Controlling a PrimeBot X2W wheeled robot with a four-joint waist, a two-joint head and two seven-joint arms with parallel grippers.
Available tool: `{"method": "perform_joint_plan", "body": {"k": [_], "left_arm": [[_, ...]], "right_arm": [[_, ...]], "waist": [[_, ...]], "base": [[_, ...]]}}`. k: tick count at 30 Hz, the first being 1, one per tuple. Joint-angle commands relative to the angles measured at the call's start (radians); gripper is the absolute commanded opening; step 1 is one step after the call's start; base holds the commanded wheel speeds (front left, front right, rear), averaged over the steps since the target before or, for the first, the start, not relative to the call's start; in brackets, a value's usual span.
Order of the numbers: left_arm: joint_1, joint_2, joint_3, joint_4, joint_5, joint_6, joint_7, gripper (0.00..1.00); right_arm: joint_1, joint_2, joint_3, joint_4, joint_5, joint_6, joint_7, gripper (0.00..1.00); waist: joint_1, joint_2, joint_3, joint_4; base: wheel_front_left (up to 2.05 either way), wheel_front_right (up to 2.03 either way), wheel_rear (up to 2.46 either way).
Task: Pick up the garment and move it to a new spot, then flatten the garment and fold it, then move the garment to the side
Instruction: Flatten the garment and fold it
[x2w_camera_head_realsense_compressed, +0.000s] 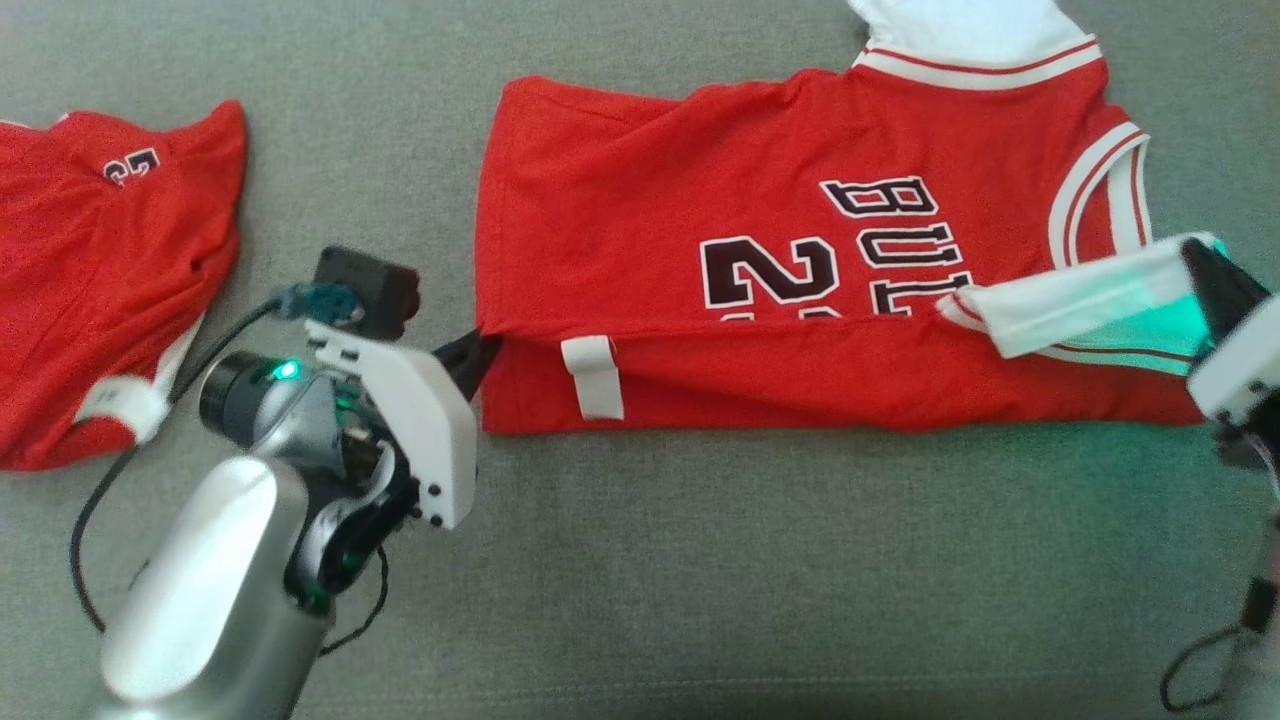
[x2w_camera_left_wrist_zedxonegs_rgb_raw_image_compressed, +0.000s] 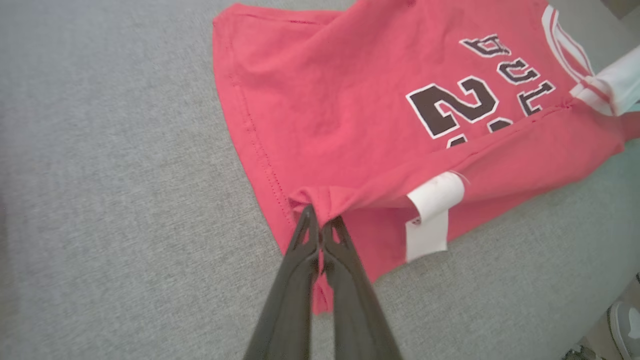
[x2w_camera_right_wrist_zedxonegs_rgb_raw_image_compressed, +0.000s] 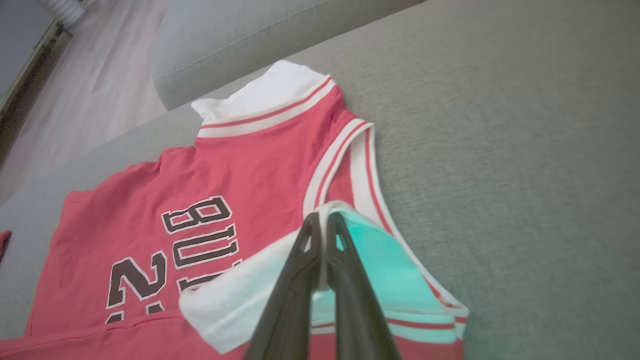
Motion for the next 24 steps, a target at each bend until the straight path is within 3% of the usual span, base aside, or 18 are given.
{"method": "perform_joint_plan", "body": {"k": [1, 2, 3, 4, 5, 6, 11, 17, 24], "left_arm": [[-0.059, 0.021, 0.025, -0.004, 0.004, -0.011, 0.015, 0.00], [-0.075, 0.019, 0.019, 0.018, 0.004, -0.017, 0.023, 0.00], [-0.088, 0.016, 0.016, 0.037, 0.006, -0.017, 0.026, 0.00], [-0.097, 0.011, 0.015, 0.052, 0.008, -0.015, 0.024, 0.35], [-0.102, 0.005, 0.013, 0.061, 0.008, -0.017, 0.016, 0.93], [-0.097, -0.002, 0.018, 0.068, 0.009, -0.008, -0.007, 1.00], [0.004, 0.013, 0.053, -0.004, -0.014, 0.018, -0.058, 1.00], [0.142, 0.044, 0.083, -0.097, -0.032, 0.062, -0.065, 1.00], [0.131, 0.046, 0.085, -0.086, -0.021, 0.080, -0.062, 1.00]], "right_arm": [[-0.043, -0.024, 0.037, -0.009, -0.009, 0.007, 0.017, 0.00], [-0.063, -0.032, 0.049, 0.011, -0.017, 0.007, 0.012, 0.00], [-0.082, -0.035, 0.057, 0.032, -0.021, 0.007, 0.003, 0.49], [-0.098, -0.037, 0.060, 0.050, -0.024, 0.007, -0.010, 1.00], [-0.111, -0.036, 0.059, 0.066, -0.024, 0.007, -0.025, 1.00], [-0.122, -0.038, 0.057, 0.081, -0.025, 0.007, -0.055, 1.00], [-0.018, -0.127, 0.143, 0.013, -0.038, 0.007, -0.072, 1.00], [0.154, -0.221, 0.193, -0.069, -0.016, 0.007, 0.017, 1.00], [0.148, -0.234, 0.174, -0.018, -0.019, 0.007, 0.056, 1.00]], "waist": [[0.0001, 0.0000, 0.010, -0.001], [0.0001, 0.0000, 0.013, -0.002], [0.0001, 0.0000, 0.017, -0.005], [0.0001, 0.0000, 0.019, -0.008], [0.0001, 0.0000, 0.020, -0.010], [0.0001, 0.0000, 0.019, -0.016], [0.0001, 0.0000, 0.009, -0.043], [0.0001, 0.0000, 0.021, -0.050], [0.0001, 0.0000, 0.058, -0.037]], "base": [[0.00, 0.00, 0.00], [0.00, 0.00, 0.00], [0.00, 0.00, 0.00], [0.00, 0.00, 0.00], [0.00, 0.00, 0.00], [0.00, 0.00, 0.00], [0.00, 0.00, 0.00], [0.00, 0.00, 0.00], [0.00, 0.00, 0.00]]}}
